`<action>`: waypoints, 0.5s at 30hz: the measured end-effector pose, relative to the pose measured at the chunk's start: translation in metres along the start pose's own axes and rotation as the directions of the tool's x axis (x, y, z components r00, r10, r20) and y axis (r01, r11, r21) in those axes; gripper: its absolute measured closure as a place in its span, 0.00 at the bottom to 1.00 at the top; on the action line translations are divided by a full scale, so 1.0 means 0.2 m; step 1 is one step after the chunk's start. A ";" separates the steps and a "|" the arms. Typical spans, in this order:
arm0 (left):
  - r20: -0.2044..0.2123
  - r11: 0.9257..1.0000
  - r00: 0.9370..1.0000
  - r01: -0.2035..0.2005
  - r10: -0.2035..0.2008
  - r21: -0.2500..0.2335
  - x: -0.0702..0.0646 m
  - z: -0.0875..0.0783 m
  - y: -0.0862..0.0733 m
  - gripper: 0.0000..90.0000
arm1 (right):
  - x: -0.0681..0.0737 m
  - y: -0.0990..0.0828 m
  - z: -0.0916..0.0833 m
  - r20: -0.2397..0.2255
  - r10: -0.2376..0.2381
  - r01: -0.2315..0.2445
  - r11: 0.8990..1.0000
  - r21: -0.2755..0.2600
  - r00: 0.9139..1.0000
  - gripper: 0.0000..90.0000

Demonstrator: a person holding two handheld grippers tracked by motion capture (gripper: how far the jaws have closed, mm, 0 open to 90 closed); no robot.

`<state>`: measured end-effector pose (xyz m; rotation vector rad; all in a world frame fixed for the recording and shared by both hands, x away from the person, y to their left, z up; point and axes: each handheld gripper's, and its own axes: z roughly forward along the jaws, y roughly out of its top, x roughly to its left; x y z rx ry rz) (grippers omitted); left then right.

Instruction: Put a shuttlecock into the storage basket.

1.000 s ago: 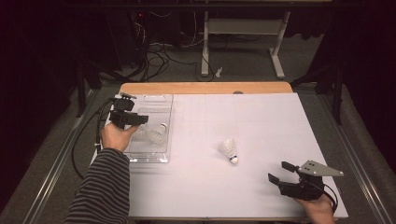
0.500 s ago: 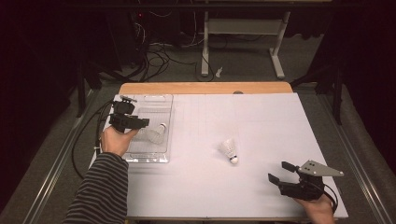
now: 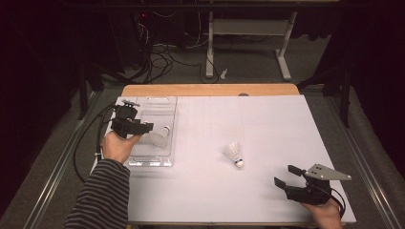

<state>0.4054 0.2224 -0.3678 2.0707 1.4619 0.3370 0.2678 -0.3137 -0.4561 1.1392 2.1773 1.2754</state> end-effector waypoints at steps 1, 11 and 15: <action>0.001 1.000 1.000 -0.002 0.002 -0.003 0.00 0.00 0.00 0.49 | 0.00 0.00 0.00 0.000 0.000 0.000 1.000 0.000 1.000 0.30; 0.016 0.999 1.000 0.010 -0.010 -0.042 0.00 -0.05 -0.04 0.47 | 0.00 0.00 0.00 0.000 0.000 0.000 1.000 -0.001 1.000 0.30; 0.024 0.998 1.000 -0.003 0.004 -0.056 -0.02 -0.06 -0.07 0.47 | 0.00 0.00 0.00 0.001 -0.001 0.001 1.000 0.000 1.000 0.30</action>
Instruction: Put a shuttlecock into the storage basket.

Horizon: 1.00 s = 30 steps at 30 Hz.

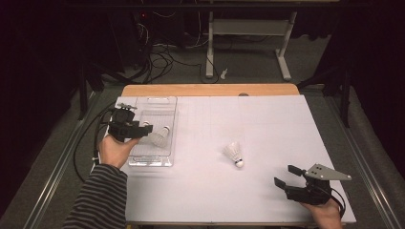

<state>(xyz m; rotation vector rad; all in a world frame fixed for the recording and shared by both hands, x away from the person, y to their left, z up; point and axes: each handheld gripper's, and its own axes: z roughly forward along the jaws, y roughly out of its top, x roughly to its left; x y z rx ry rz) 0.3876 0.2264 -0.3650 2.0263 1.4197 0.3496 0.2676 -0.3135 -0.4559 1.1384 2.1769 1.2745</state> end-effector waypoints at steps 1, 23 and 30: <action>0.005 1.000 1.000 -0.003 0.003 -0.002 0.00 0.00 -0.01 0.47 | 0.00 0.00 0.00 0.000 0.000 0.000 1.000 0.000 1.000 0.30; 0.038 0.997 0.999 -0.014 0.017 -0.074 -0.03 -0.06 -0.13 0.46 | 0.00 0.00 0.00 0.001 -0.001 0.001 1.000 0.001 1.000 0.30; 0.036 0.996 0.999 -0.030 0.033 -0.082 -0.05 -0.06 -0.17 0.45 | 0.00 0.00 0.00 0.001 0.000 0.000 1.000 0.000 1.000 0.30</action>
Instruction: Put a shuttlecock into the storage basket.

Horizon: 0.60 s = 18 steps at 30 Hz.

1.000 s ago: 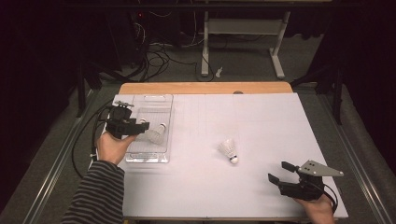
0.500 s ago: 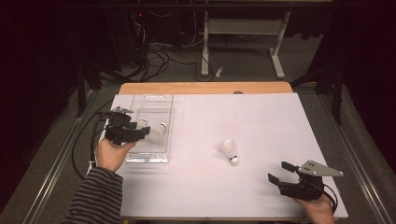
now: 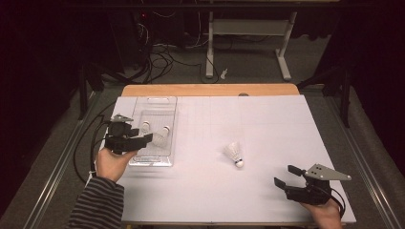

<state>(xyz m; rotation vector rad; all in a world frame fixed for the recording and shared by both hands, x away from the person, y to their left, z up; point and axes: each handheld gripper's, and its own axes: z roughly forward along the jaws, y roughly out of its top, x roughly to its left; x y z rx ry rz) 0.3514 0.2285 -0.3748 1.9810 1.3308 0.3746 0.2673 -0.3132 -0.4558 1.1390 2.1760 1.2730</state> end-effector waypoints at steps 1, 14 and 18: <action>0.002 1.000 1.000 0.000 0.000 0.000 0.00 0.00 -0.01 0.45 | 0.00 0.00 0.00 0.000 0.001 -0.001 1.000 0.000 1.000 0.30; 0.016 1.000 1.000 0.001 -0.001 -0.030 -0.02 -0.03 -0.07 0.44 | 0.00 0.00 0.00 0.000 -0.001 0.001 1.000 0.000 1.000 0.30; 0.025 0.999 1.000 0.001 0.000 -0.036 -0.03 -0.03 -0.09 0.44 | 0.00 0.00 0.00 0.000 0.001 -0.001 1.000 0.000 1.000 0.30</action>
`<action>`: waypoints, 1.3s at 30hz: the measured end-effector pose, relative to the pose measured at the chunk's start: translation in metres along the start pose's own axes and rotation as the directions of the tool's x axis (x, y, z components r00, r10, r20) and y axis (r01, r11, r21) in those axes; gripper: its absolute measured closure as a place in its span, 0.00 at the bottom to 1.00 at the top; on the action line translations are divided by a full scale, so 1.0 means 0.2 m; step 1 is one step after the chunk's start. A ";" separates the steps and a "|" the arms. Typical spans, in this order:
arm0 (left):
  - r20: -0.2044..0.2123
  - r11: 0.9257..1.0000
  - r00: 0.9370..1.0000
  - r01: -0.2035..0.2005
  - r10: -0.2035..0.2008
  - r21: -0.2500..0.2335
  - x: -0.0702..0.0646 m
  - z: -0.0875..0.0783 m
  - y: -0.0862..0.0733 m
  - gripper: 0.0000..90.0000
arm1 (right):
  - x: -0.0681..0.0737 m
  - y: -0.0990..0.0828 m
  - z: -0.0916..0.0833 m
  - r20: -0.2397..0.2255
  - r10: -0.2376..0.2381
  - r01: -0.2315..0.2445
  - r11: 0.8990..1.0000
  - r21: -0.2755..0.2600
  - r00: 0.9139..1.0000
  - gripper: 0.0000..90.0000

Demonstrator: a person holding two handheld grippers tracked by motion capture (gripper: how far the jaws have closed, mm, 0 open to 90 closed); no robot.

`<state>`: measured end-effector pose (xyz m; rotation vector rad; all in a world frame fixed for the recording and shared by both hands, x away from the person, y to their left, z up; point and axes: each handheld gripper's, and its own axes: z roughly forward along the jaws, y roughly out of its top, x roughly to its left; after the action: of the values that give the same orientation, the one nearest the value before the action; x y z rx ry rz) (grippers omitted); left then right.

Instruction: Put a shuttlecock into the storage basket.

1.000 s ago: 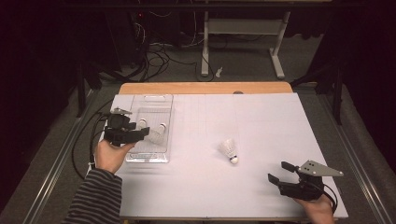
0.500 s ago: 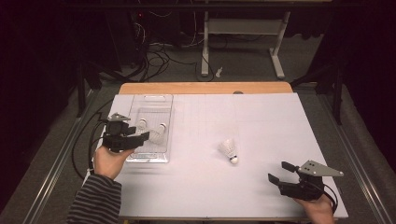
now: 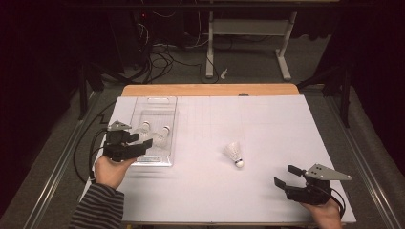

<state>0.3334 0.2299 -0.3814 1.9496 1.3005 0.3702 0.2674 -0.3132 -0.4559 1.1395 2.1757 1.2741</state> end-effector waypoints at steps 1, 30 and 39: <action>0.000 1.000 1.000 0.001 -0.001 -0.001 0.00 0.00 0.00 0.44 | 0.00 0.00 0.00 0.000 0.000 0.000 1.000 0.000 1.000 0.30; 0.011 0.998 1.000 0.015 -0.014 -0.058 -0.02 -0.06 -0.13 0.44 | 0.00 0.00 0.00 -0.002 0.001 -0.001 1.000 -0.001 1.000 0.30; 0.014 0.997 1.000 0.019 -0.018 -0.081 -0.02 -0.07 -0.18 0.43 | 0.00 0.00 0.00 -0.002 -0.001 0.001 1.000 0.000 1.000 0.30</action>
<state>0.3003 0.2397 -0.3975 1.8685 1.2752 0.3945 0.2675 -0.3125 -0.4559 1.1373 2.1780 1.2756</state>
